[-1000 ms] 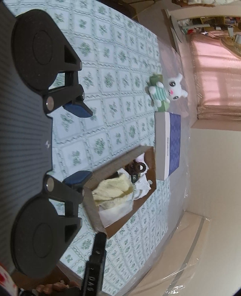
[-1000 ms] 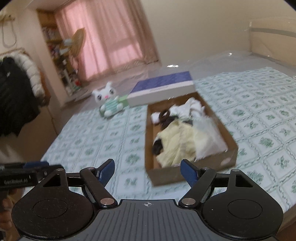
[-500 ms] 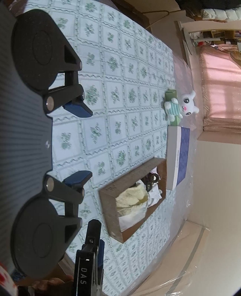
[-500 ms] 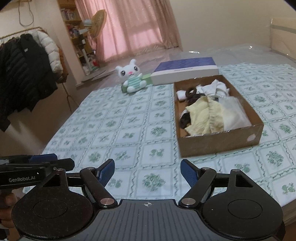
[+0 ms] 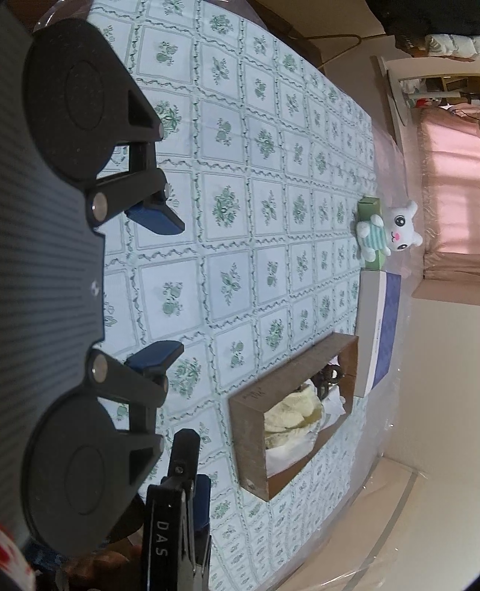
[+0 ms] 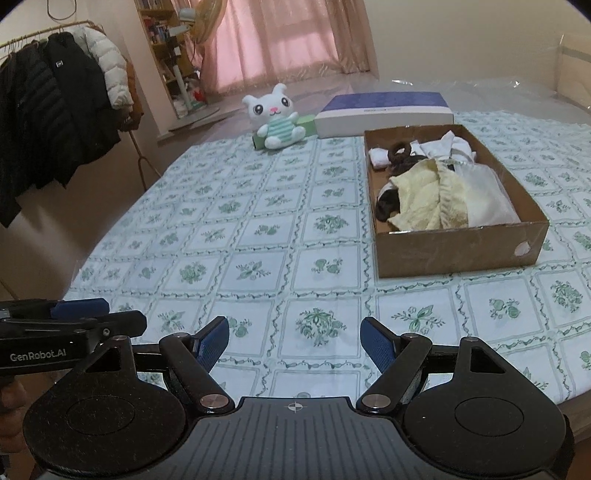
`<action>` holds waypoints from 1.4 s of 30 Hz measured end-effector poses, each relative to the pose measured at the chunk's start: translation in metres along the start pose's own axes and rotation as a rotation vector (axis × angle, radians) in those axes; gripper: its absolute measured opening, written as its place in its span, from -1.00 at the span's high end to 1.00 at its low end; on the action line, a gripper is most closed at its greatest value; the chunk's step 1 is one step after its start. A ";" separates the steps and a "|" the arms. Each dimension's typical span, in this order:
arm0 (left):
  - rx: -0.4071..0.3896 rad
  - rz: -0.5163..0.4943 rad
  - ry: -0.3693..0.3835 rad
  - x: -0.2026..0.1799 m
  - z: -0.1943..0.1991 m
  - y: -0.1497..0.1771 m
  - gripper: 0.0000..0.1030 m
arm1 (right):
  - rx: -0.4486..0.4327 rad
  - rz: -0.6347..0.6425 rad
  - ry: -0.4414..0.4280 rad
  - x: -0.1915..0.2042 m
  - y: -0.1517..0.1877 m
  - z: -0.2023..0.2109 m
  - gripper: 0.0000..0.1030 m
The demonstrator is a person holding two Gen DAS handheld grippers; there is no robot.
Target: Organize soft objects
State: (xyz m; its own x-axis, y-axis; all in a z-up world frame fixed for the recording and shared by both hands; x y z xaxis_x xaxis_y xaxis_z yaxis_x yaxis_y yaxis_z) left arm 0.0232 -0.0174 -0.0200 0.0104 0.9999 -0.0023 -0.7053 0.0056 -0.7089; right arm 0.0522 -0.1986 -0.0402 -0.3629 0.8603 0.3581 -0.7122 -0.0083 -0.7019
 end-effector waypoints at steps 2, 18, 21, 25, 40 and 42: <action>0.009 0.001 -0.002 0.001 -0.002 0.003 -0.18 | 0.008 -0.001 -0.003 -0.001 0.002 -0.004 -0.51; 0.057 0.001 -0.019 0.005 -0.021 0.013 -0.18 | 0.061 0.013 -0.001 -0.003 0.012 -0.027 -0.51; 0.061 -0.002 -0.018 0.005 -0.023 0.013 -0.18 | 0.062 0.011 0.003 -0.004 0.012 -0.028 -0.51; 0.065 -0.006 -0.016 0.004 -0.025 0.014 -0.18 | 0.063 0.012 0.001 -0.004 0.011 -0.029 -0.51; 0.075 -0.008 -0.017 0.004 -0.029 0.014 -0.18 | 0.071 0.009 0.000 -0.005 0.011 -0.033 -0.51; 0.076 -0.007 -0.017 0.004 -0.029 0.014 -0.18 | 0.071 0.009 0.000 -0.005 0.011 -0.033 -0.51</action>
State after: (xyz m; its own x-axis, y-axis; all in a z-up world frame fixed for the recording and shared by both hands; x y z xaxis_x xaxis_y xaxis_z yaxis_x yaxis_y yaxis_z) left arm 0.0335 -0.0135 -0.0506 0.0043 0.9999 0.0149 -0.7567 0.0130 -0.6536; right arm 0.0660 -0.1860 -0.0703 -0.3695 0.8601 0.3518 -0.7498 -0.0524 -0.6596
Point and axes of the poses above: each gripper's, at about its wrist camera, not at the fingertips, and z roughly against the way its jaws point, x to its left, y to its underside, the point moved 7 cm from there along -z, roughly the way its jaws point, and after that the axes turned 7 degrees about -y, right-handed, at the moved point
